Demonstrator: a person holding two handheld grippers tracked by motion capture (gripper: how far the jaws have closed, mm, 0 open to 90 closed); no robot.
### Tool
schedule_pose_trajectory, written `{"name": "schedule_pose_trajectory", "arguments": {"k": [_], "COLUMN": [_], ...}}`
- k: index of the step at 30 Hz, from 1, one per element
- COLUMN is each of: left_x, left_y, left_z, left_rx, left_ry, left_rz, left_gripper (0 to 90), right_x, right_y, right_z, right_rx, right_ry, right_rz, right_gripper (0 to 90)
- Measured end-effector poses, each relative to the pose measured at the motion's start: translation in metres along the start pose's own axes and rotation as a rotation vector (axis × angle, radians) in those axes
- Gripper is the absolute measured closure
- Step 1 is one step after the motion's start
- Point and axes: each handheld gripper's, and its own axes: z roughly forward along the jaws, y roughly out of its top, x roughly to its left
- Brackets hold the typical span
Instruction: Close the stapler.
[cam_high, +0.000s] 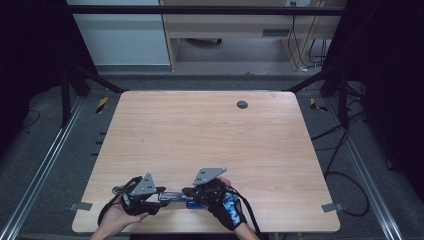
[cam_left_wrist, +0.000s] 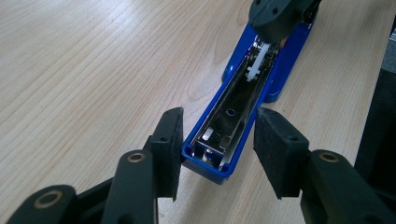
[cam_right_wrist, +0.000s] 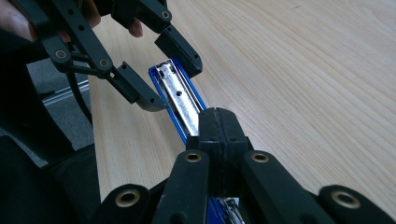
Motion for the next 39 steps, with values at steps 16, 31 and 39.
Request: {"name": "schedule_pose_trajectory", "arguments": {"k": [16,31,39], "left_x": [0.000,0.001,0.015], "left_y": [0.000,0.001,0.000], "left_z": [0.000,-0.004,-0.030], "left_rx": [-0.002,-0.039,-0.166], "left_ry": [-0.003,0.010,0.105], "left_rz": [-0.003,-0.026,-0.098], "left_gripper": [53.2,50.7,47.1], "right_x": [0.006,0.005,0.004], "right_y": [-0.001,-0.003,-0.003], "right_z": [0.015,0.018,0.018], "right_rx": [0.019,0.027,0.027], "right_ry": [-0.011,-0.019,-0.016], "right_rz": [-0.007,-0.007,-0.009], "right_gripper": [90.0,90.0,90.0]}}
